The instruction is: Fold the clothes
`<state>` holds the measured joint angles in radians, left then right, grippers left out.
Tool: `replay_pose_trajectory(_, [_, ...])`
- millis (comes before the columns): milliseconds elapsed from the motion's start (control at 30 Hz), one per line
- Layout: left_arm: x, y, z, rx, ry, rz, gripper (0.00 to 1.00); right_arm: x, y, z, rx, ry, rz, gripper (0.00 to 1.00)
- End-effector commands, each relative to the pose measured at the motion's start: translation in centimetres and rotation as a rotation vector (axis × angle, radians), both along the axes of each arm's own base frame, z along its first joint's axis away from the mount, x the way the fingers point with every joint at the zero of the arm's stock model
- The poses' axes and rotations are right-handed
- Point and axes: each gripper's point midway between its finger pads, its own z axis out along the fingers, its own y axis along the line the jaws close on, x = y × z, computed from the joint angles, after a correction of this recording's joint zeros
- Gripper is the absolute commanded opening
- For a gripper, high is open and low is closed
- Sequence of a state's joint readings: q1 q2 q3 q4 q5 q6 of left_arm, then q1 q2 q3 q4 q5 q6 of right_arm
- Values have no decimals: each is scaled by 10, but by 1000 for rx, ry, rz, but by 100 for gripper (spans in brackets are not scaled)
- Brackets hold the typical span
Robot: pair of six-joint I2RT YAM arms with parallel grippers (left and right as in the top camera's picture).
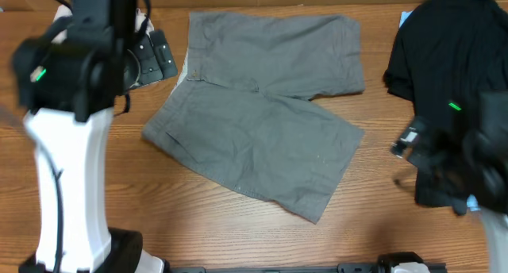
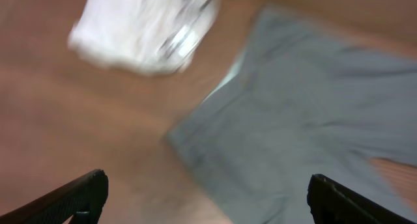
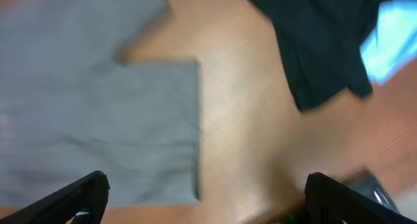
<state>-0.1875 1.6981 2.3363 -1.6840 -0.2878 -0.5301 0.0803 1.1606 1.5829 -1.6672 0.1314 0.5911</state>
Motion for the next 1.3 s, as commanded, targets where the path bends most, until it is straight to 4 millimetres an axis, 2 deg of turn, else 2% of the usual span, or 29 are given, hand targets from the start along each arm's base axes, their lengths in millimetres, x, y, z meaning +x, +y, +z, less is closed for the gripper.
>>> replay_pose_trajectory(0, [-4,39,-55,-22,123,359,100,14,26,-53,133,121,9,100])
replay_pose_trajectory(67, [-13,57,-84,-38,190,518,100,26,51,-79,260,150,62,100])
replay_pose_trajectory(167, [-28,78,-126,-63,290,678,100,35,74,-112,378,183,134,100])
replay_pose_trajectory(300, [-30,83,-192,-170,390,710,100,27,77,-153,389,249,151,100])
replay_pose_trajectory(333, [-27,82,-202,-187,394,696,100,25,77,-157,385,254,165,100])
replay_pose_trajectory(400, [-19,79,-224,-208,384,647,85,23,76,-162,375,258,187,100])
replay_pose_trajectory(467, [-11,79,-241,-210,359,619,77,23,75,-165,366,260,189,100])
replay_pose_trajectory(567, [-5,77,-268,-215,326,608,72,19,79,-174,334,271,201,96])
replay_pose_trajectory(700, [-2,72,-302,-251,294,601,65,12,79,-185,255,301,119,95])
replay_pose_trajectory(867, [-1,70,-327,-285,250,634,53,4,95,-192,214,308,82,95])
replay_pose_trajectory(1000, [2,70,-338,-292,211,628,48,-2,109,-203,199,305,79,94])
replay_pose_trajectory(1267, [16,65,-360,-334,89,589,49,-1,106,-213,155,302,66,93])
